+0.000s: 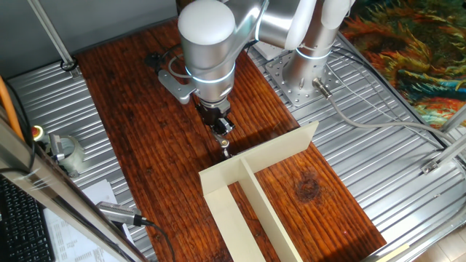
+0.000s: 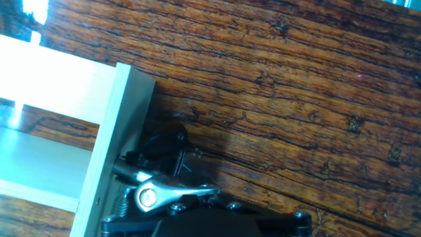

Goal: Turn on the water tap

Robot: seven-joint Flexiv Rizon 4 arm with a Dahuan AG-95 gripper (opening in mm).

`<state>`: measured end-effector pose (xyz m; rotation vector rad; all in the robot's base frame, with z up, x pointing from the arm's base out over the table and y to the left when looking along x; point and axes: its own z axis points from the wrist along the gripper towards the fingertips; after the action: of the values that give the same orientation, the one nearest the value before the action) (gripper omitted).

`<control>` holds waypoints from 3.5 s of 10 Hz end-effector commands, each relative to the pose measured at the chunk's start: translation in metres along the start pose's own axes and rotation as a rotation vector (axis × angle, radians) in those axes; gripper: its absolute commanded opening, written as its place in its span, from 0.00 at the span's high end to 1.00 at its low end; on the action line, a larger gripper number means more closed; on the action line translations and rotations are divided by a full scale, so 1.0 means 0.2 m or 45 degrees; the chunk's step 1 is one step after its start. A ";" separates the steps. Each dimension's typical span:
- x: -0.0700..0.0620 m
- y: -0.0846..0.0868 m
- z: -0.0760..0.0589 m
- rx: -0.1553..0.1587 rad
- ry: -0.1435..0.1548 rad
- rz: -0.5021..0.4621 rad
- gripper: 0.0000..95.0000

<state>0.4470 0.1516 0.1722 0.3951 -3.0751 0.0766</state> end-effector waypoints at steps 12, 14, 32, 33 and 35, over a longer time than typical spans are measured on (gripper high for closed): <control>-0.10 0.03 -0.03 0.006 0.014 -0.090 1.00; -0.10 0.04 -0.02 0.043 0.017 -0.213 1.00; -0.12 0.07 -0.01 0.136 0.025 -0.868 1.00; -0.12 0.07 -0.01 0.139 0.031 -0.926 1.00; -0.12 0.07 -0.01 0.141 0.028 -1.018 1.00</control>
<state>0.4664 0.1704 0.1720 1.4855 -2.6846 0.2155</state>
